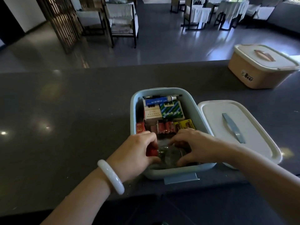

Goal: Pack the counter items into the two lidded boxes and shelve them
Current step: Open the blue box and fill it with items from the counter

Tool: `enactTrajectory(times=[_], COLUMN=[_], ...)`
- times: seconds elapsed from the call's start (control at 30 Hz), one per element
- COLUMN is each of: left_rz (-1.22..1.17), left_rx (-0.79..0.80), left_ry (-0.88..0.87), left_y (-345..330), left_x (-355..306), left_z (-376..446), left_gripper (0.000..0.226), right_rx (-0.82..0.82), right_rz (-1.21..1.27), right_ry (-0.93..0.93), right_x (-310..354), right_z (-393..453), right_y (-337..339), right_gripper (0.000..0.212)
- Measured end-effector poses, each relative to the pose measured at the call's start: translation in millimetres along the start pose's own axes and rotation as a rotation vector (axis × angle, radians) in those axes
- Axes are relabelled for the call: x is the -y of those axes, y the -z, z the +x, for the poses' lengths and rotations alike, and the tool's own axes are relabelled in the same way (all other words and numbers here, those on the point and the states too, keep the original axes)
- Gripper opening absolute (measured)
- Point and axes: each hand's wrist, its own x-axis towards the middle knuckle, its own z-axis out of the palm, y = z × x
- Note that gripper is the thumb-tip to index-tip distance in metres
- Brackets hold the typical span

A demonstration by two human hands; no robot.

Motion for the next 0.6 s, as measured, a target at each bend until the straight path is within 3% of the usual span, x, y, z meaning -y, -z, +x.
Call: enactTrajectory(times=[0.17,0.33,0.6], left_rz=[0.273,0.257,0.303], left_rx=[0.089,0.170,0.217], left_ry=[0.008,0.163,0.209], left_y=[0,3,5], left_x=[11,16,18], left_z=[2,9,17], left_gripper=[0.023,0.028,0.025], right_rx=[-0.061,-0.081,-0.119], right_rz=[-0.019,-0.001,0.040], right_ry=[0.014,-0.002,-0.022], right_x=[-1,-2,0], right_z=[4,4,6], right_y=[-13,-17,-22], right_gripper=[0.057,0.055,0.052])
